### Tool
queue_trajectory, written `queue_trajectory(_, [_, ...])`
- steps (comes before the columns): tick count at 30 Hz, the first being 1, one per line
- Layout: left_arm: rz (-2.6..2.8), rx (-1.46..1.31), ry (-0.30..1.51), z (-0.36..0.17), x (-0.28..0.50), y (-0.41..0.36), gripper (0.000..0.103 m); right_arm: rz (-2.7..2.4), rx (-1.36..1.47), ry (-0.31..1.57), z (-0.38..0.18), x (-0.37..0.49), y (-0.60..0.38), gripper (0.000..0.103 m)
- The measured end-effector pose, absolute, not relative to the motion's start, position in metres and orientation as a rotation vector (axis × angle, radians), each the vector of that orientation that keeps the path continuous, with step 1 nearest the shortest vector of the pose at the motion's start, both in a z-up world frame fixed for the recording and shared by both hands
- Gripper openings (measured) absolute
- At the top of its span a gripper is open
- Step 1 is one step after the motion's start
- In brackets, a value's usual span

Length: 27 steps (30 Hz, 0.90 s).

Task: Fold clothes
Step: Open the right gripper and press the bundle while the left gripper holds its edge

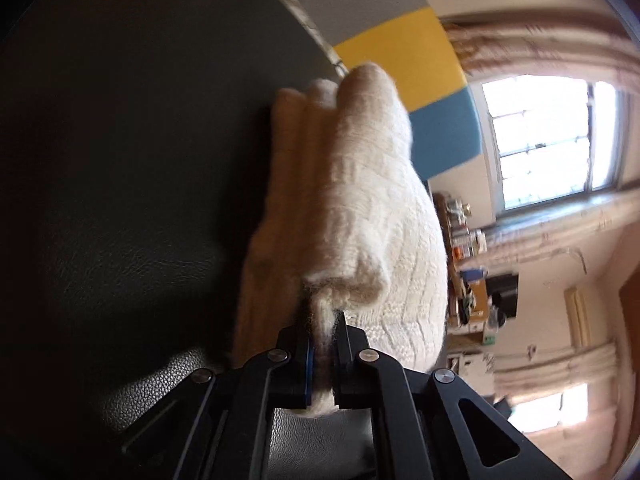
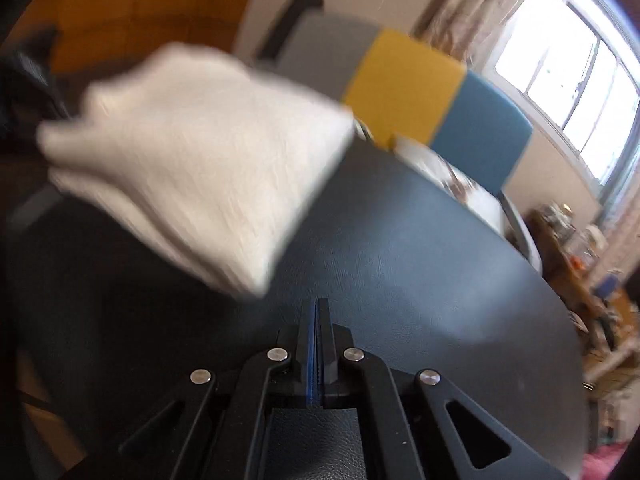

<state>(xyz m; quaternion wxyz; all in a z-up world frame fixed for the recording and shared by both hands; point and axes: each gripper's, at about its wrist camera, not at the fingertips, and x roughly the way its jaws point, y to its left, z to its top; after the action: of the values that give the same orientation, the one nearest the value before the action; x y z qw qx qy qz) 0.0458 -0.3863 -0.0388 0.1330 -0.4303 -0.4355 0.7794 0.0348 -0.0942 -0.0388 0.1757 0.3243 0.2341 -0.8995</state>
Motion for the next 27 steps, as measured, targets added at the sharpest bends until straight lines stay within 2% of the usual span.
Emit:
queue_trajectory(1, [2.285,-1.242,-1.214,-0.035,0.046,-0.383,0.006,-2.531,0.899,0.634,-0.032,0.032,-0.1,0.011])
queue_trajectory(3, [2.305,-1.243,-1.182,-0.034,0.046,-0.38,0.007,-2.497,0.86,0.578,-0.017,0.025,-0.111,0.02])
queue_trajectory(9, [2.267,-1.247,-1.294,-0.044,0.048,-0.386,0.007,-2.382,0.793,0.428,0.018,0.004,-0.146,0.02])
queue_trajectory(13, [2.318,-1.252,-1.248,-0.042,0.053,-0.383,0.007,-2.28,0.984,0.465,-0.014,-0.01,-0.171,0.02])
queue_trajectory(15, [2.349,-1.249,-1.221,-0.043,0.056,-0.38,0.008,-2.287,0.949,0.531,-0.03,0.001,-0.175,0.02])
queue_trajectory(23, [2.445,-1.216,-1.082,-0.036,0.067,-0.366,0.011,-2.291,0.972,0.253,-0.013,0.005,-0.142,0.02])
queue_trajectory(27, [2.503,-1.205,-0.986,-0.024,0.063,-0.348,0.011,-2.278,0.96,0.333,-0.019,0.014,-0.141,0.021])
